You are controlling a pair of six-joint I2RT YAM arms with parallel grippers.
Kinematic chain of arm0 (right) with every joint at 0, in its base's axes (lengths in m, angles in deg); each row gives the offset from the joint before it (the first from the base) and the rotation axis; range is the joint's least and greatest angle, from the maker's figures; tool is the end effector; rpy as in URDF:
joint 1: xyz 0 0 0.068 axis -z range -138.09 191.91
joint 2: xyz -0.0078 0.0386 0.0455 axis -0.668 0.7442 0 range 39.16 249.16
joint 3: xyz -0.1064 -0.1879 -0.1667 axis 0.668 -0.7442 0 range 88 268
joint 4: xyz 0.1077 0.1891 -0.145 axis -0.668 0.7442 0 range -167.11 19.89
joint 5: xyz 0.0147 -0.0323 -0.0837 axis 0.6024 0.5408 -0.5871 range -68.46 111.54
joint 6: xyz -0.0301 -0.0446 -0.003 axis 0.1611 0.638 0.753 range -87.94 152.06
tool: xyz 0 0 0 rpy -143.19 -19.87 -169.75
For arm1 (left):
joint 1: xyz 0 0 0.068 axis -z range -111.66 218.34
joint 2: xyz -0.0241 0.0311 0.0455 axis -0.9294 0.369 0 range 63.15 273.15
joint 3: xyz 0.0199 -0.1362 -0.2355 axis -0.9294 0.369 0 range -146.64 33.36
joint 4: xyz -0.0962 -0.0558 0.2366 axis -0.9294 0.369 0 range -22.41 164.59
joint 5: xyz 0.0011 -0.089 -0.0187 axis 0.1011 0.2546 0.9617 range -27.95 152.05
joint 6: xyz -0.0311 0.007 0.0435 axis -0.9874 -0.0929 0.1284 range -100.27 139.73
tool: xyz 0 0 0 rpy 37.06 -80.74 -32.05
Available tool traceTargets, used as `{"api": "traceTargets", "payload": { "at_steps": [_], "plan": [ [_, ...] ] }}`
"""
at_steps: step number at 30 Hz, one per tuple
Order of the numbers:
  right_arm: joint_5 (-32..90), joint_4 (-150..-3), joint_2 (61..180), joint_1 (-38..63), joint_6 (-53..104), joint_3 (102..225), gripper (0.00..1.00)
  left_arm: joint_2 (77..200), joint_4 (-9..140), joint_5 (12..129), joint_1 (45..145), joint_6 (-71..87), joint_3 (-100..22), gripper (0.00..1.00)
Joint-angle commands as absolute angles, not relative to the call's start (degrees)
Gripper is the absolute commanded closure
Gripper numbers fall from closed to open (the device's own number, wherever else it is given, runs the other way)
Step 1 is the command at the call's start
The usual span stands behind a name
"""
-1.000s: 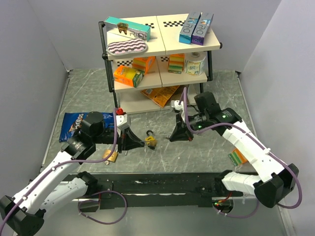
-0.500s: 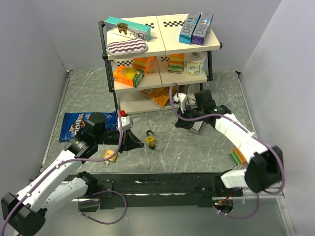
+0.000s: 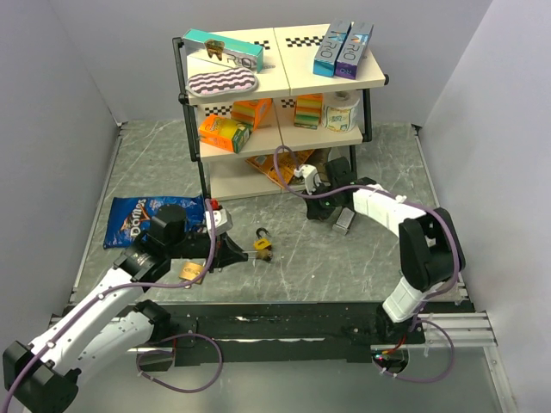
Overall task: Lock with the key
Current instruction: Place the key at the center of the board.
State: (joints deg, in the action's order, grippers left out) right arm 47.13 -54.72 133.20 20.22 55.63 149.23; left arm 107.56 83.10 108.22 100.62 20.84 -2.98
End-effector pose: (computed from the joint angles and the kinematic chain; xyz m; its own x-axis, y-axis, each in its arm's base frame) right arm 0.3080 0.1391 0.2074 -0.4744 -0.5770 -0.6649 -0.8206 0.5632 0.0968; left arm 0.1325 -0.1140 0.2838 -0.3203 0.2180 -0.9219 0.9351 0.2285 -0.2708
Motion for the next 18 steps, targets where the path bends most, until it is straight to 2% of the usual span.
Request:
{"api": "traceTargets", "payload": {
  "at_steps": [1,5,6,7,9,10,13,18],
  "plan": [
    [46.24,-56.72,135.22,20.47,59.38,152.69,1.0,106.13,81.04,107.84,100.34,22.11,-2.59,0.99],
    [45.63,-57.42,136.45,20.47,63.68,151.72,1.0,106.13,81.12,107.32,100.42,22.54,-2.06,0.99],
    [45.97,-56.99,136.71,20.55,64.13,151.89,0.96,106.31,81.39,107.32,100.42,22.46,-1.98,0.99],
    [46.41,-56.46,136.98,20.56,64.48,152.24,0.85,106.4,81.39,107.14,100.42,22.55,-1.89,0.99],
    [47.03,-55.93,136.98,20.56,64.49,153.03,0.77,106.92,81.74,107.14,100.42,22.28,-2.06,0.99],
    [47.2,-55.75,136.72,20.56,63.88,153.13,0.57,107.19,81.91,106.79,100.42,22.02,-2.24,0.99],
    [49.13,-55.23,134.0,20.47,62.65,153.48,0.28,108.15,81.65,106.44,100.42,20.18,-2.77,0.99],
    [54.05,-52.41,126.18,20.38,62.03,153.75,0.26,110.52,81.82,107.06,100.42,13.94,-3.82,0.99]
  ]
}}
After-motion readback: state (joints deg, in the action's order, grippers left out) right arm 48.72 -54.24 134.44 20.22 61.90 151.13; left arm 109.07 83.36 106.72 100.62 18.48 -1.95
